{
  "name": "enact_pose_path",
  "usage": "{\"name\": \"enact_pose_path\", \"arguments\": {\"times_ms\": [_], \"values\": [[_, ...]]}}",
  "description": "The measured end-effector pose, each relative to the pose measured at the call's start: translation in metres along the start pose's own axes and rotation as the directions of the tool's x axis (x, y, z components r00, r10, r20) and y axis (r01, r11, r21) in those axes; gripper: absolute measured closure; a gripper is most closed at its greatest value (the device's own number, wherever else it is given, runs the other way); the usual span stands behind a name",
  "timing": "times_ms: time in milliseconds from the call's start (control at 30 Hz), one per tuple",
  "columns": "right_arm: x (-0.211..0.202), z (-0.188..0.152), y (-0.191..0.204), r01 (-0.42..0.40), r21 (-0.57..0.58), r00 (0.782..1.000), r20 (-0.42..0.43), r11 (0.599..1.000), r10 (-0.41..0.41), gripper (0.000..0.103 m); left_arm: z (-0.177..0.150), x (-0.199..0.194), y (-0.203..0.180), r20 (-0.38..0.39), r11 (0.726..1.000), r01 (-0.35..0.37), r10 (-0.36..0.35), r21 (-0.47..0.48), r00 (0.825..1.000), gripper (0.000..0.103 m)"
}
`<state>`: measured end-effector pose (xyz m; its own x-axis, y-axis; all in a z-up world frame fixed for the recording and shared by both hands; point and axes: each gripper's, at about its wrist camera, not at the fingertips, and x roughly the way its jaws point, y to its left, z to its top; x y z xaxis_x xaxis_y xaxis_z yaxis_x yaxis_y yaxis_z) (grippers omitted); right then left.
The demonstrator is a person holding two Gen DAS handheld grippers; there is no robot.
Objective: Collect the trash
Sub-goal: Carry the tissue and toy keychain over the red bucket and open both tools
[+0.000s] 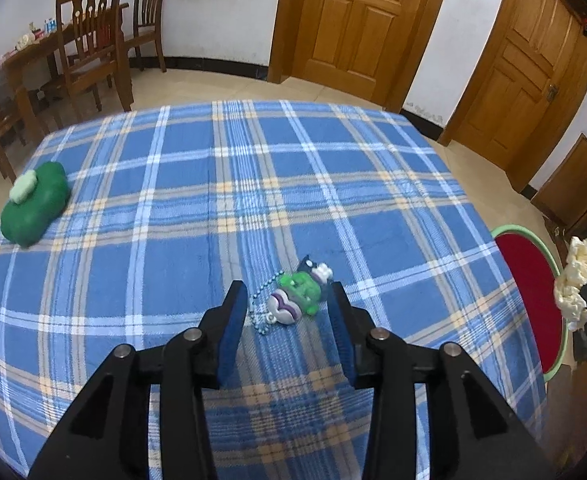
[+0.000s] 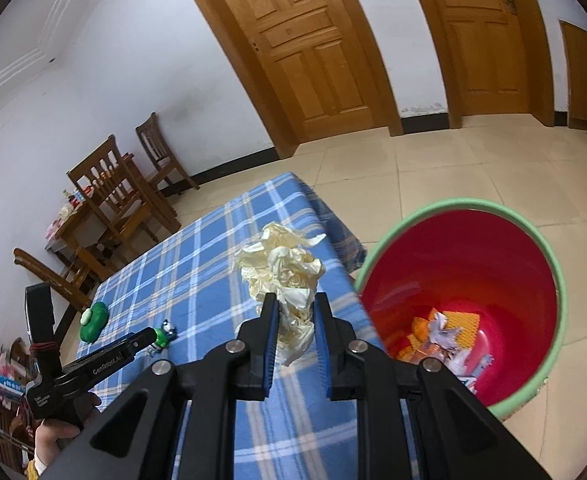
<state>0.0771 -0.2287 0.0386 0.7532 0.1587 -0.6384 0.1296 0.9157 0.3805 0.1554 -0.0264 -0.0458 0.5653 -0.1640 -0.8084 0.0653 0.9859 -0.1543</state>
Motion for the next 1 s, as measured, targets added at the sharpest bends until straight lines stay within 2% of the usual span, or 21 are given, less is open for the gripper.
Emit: {"name": "enact_pose_path", "arguments": {"times_ms": [200, 400, 500, 567, 800, 1000], "values": [[-0.004, -0.005, -0.015, 0.036, 0.029, 0.999, -0.005, 0.999, -0.036, 0.084, -0.001, 0.013, -0.006, -0.030, 1.000, 0.001, 0.000, 0.027, 1.000, 0.061], [-0.005, -0.009, -0.029, 0.074, 0.057, 0.997, -0.016, 0.996, -0.073, 0.084, 0.000, 0.016, -0.010, -0.011, 0.999, -0.020, 0.021, 0.050, 1.000, 0.061], [-0.004, -0.010, -0.037, 0.114, 0.069, 0.993, -0.027, 0.991, -0.112, 0.084, -0.001, 0.018, -0.013, -0.009, 0.998, -0.012, 0.012, 0.059, 1.000, 0.074], [-0.003, -0.011, -0.041, 0.146, 0.076, 0.989, -0.033, 0.986, -0.144, 0.084, -0.001, 0.018, -0.015, -0.006, 0.998, -0.014, 0.014, 0.066, 1.000, 0.074], [-0.001, -0.016, -0.062, 0.207, 0.102, 0.978, -0.056, 0.973, -0.202, 0.083, -0.003, 0.012, -0.025, -0.025, 0.997, 0.069, -0.068, 0.043, 0.997, 0.075], [-0.001, -0.019, -0.077, 0.233, 0.126, 0.972, -0.073, 0.964, -0.225, 0.082, 0.000, 0.001, -0.049, -0.023, 0.989, 0.125, -0.123, 0.075, 0.992, 0.075]]}}
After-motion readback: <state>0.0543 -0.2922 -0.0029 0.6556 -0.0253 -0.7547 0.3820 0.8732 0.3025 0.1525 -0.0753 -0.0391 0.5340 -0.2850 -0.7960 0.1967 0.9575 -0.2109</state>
